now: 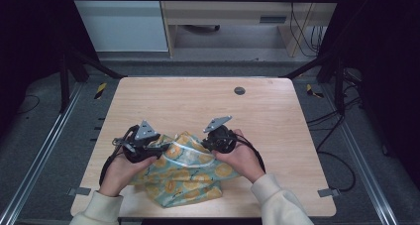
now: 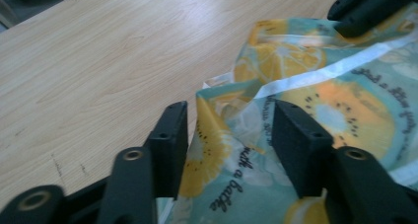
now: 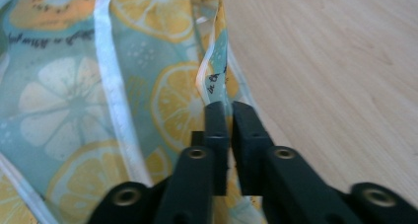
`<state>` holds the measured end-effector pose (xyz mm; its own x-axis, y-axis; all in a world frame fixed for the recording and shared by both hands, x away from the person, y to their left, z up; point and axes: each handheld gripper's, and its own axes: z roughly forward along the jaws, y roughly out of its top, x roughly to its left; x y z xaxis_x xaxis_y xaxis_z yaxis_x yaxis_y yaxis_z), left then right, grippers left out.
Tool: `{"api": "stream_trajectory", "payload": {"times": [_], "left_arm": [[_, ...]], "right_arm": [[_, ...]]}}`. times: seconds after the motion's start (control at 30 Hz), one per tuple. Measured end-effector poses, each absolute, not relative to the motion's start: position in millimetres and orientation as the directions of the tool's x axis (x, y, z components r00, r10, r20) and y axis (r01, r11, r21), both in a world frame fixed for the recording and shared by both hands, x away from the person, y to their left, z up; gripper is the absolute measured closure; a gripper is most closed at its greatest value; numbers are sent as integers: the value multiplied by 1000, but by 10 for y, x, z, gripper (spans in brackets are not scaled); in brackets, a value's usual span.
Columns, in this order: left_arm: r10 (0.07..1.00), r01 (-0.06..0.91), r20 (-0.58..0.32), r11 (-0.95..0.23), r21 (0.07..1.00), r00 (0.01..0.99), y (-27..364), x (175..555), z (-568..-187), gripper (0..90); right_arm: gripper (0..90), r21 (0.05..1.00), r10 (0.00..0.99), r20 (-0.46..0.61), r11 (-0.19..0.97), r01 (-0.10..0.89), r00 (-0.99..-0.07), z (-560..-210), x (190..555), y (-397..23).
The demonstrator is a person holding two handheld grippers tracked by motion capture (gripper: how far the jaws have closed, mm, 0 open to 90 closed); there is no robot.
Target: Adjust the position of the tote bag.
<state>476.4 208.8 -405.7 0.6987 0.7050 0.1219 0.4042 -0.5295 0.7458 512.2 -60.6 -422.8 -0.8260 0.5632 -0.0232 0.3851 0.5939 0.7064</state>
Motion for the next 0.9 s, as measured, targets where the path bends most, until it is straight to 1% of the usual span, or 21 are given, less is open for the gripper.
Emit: {"api": "stream_trajectory", "payload": {"times": [0.07, 0.17, 0.43, 0.47, 0.5, 0.53, 0.63, 0.7, 0.73, 0.9], "left_arm": [[703, 397, 138, -539, 743, 698, 2084, 4754, -4056, 576], [709, 395, 144, -536, 746, 690, 2095, 4753, -4058, 608], [727, 406, 140, -520, 752, 673, 2158, 4761, -4050, 621], [726, 408, 136, -519, 752, 674, 2162, 4762, -4051, 635], [726, 407, 136, -519, 751, 674, 2164, 4760, -4049, 696], [728, 404, 137, -515, 756, 672, 2165, 4755, -4049, 696], [729, 404, 128, -506, 762, 672, 2182, 4750, -4034, 808], [737, 396, 132, -495, 774, 663, 2212, 4741, -4009, 861], [741, 395, 132, -489, 778, 658, 2227, 4737, -3997, 878], [773, 366, 142, -443, 818, 618, 2300, 4704, -3921, 891]], "right_arm": [[900, 731, 575, -22, 568, 379, -818, -4184, 5130, -637], [900, 755, 596, -31, 540, 371, -803, -4099, 5127, -680], [900, 822, 612, -58, 478, 310, -789, -3825, 5092, -778], [900, 823, 608, -60, 479, 306, -792, -3803, 5090, -785], [900, 823, 608, -61, 480, 305, -792, -3791, 5085, -785], [900, 823, 605, -63, 482, 302, -793, -3786, 5082, -784], [900, 820, 598, -64, 488, 300, -799, -3809, 5067, -768], [900, 815, 594, -61, 494, 303, -802, -3837, 5053, -762], [900, 813, 591, -60, 496, 304, -805, -3853, 5046, -762], [900, 815, 588, -50, 491, 308, -807, -3893, 5011, -779]]}}
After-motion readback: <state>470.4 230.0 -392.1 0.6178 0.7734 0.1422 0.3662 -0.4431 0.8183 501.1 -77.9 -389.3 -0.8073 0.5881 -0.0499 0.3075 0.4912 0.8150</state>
